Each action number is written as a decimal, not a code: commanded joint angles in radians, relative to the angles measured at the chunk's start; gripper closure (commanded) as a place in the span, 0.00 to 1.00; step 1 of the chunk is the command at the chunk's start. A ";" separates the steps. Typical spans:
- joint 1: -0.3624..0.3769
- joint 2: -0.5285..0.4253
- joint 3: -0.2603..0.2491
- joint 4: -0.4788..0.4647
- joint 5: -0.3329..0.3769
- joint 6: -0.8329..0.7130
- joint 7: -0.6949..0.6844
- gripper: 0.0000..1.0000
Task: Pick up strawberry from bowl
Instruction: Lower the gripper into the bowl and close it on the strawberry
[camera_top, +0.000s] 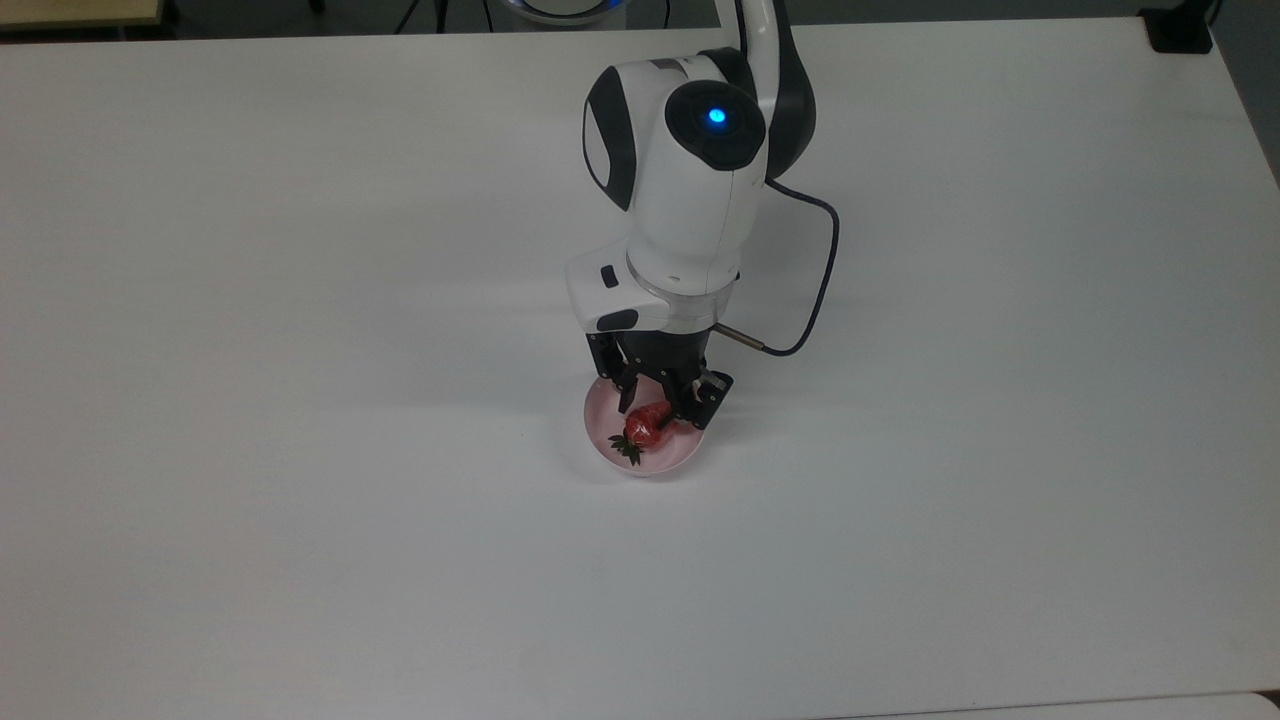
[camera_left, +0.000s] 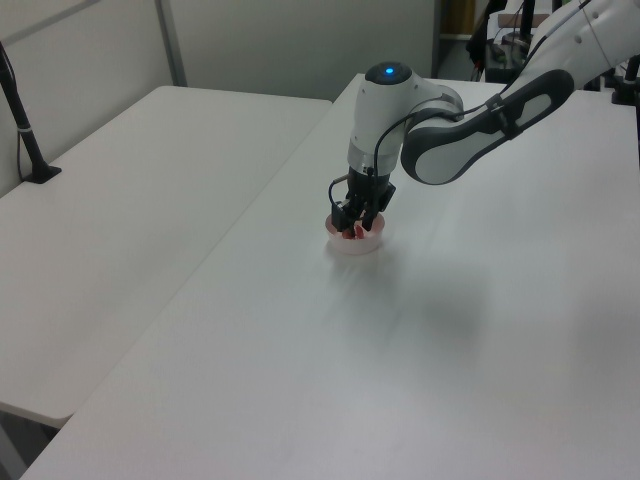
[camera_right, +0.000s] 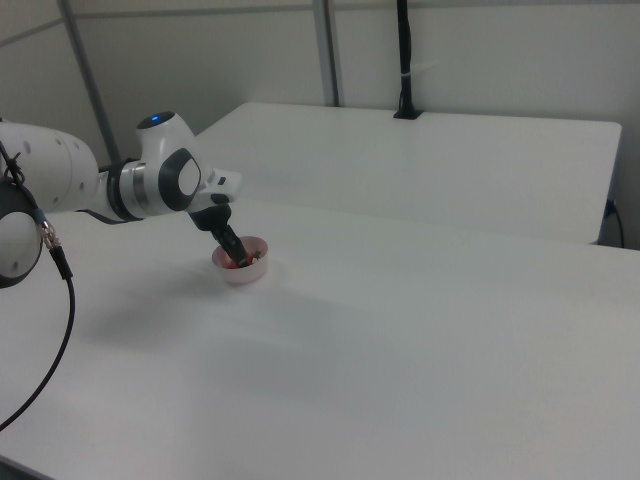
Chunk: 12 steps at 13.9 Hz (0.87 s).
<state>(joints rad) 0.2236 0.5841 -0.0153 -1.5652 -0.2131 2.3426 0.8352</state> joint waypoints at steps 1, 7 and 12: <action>-0.004 0.023 0.011 -0.003 -0.029 0.014 0.021 0.07; -0.009 0.034 0.023 -0.004 -0.071 0.012 0.021 0.54; -0.013 0.008 0.024 -0.004 -0.072 0.009 0.015 0.70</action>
<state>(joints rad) 0.2221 0.6116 -0.0001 -1.5588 -0.2600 2.3471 0.8355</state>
